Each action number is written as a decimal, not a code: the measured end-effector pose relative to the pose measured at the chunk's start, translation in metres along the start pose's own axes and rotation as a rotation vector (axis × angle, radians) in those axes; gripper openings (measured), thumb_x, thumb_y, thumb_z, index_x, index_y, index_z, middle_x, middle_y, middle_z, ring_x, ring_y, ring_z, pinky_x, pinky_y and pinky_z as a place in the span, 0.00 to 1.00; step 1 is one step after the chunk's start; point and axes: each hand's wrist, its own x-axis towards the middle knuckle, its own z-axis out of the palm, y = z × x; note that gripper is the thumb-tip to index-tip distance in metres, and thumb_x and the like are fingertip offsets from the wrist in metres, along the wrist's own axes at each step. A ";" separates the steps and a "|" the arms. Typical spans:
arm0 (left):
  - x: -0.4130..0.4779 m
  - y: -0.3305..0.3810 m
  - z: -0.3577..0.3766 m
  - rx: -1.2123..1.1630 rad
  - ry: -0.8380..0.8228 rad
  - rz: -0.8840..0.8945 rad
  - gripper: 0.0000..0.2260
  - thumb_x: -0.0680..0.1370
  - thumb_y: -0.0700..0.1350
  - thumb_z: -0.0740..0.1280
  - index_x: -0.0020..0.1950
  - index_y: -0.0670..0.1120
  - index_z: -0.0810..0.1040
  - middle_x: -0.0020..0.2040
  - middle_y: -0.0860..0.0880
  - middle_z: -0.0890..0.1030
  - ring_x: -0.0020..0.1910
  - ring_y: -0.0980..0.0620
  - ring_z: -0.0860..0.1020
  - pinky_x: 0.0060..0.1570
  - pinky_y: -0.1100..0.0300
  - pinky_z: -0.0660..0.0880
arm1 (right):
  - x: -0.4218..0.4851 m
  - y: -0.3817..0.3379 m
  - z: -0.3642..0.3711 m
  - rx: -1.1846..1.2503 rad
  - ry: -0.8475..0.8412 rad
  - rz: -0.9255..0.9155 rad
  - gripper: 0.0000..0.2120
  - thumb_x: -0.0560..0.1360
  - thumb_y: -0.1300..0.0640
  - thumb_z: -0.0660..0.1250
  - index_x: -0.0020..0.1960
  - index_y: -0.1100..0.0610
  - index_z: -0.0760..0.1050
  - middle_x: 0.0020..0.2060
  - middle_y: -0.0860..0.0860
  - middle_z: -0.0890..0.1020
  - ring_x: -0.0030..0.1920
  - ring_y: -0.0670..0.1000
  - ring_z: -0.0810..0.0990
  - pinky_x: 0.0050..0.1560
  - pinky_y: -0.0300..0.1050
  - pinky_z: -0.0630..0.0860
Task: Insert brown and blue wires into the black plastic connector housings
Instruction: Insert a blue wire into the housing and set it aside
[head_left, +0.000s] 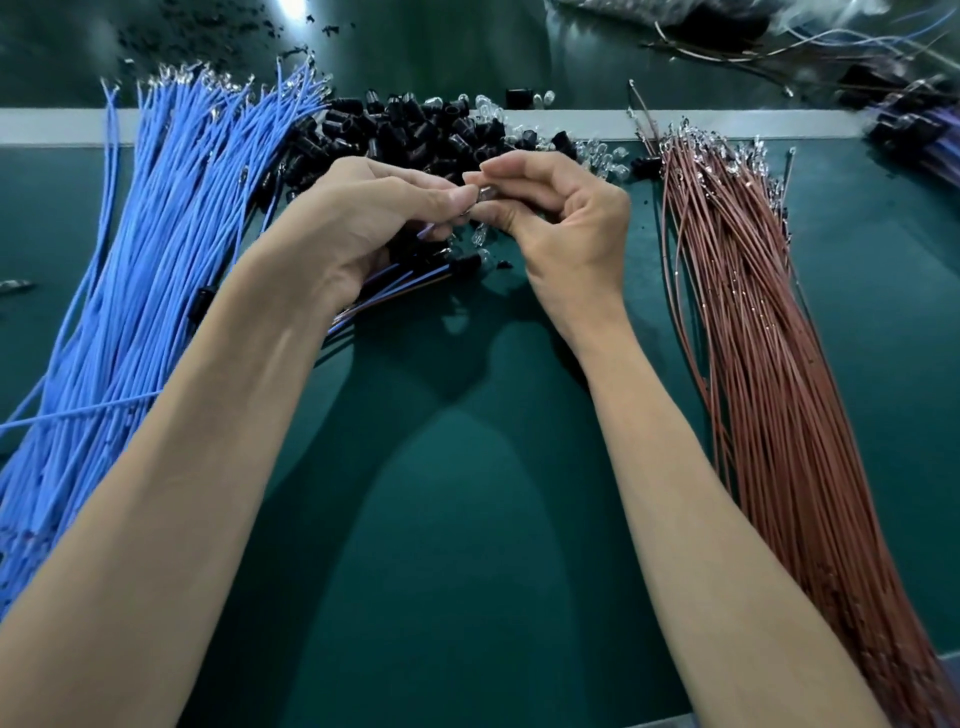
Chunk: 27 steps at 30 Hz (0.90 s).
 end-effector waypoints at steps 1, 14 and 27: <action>0.000 0.001 -0.001 0.002 -0.020 -0.010 0.02 0.72 0.38 0.72 0.40 0.40 0.81 0.34 0.48 0.80 0.31 0.57 0.75 0.37 0.70 0.73 | 0.000 0.000 0.000 0.002 -0.010 -0.003 0.17 0.68 0.73 0.71 0.43 0.51 0.79 0.39 0.45 0.85 0.44 0.48 0.85 0.48 0.44 0.81; 0.001 0.000 -0.017 0.117 -0.098 0.019 0.10 0.59 0.50 0.75 0.35 0.46 0.85 0.31 0.50 0.81 0.32 0.58 0.76 0.39 0.70 0.73 | -0.002 -0.001 0.002 0.101 -0.100 -0.042 0.14 0.68 0.76 0.70 0.50 0.64 0.80 0.40 0.54 0.84 0.41 0.47 0.84 0.46 0.39 0.80; -0.008 0.012 -0.050 0.773 -0.126 0.063 0.19 0.62 0.68 0.68 0.40 0.55 0.84 0.39 0.53 0.83 0.45 0.53 0.78 0.45 0.62 0.68 | 0.002 0.003 -0.005 0.086 -0.027 0.022 0.10 0.70 0.69 0.73 0.46 0.56 0.82 0.39 0.45 0.84 0.43 0.44 0.83 0.49 0.36 0.77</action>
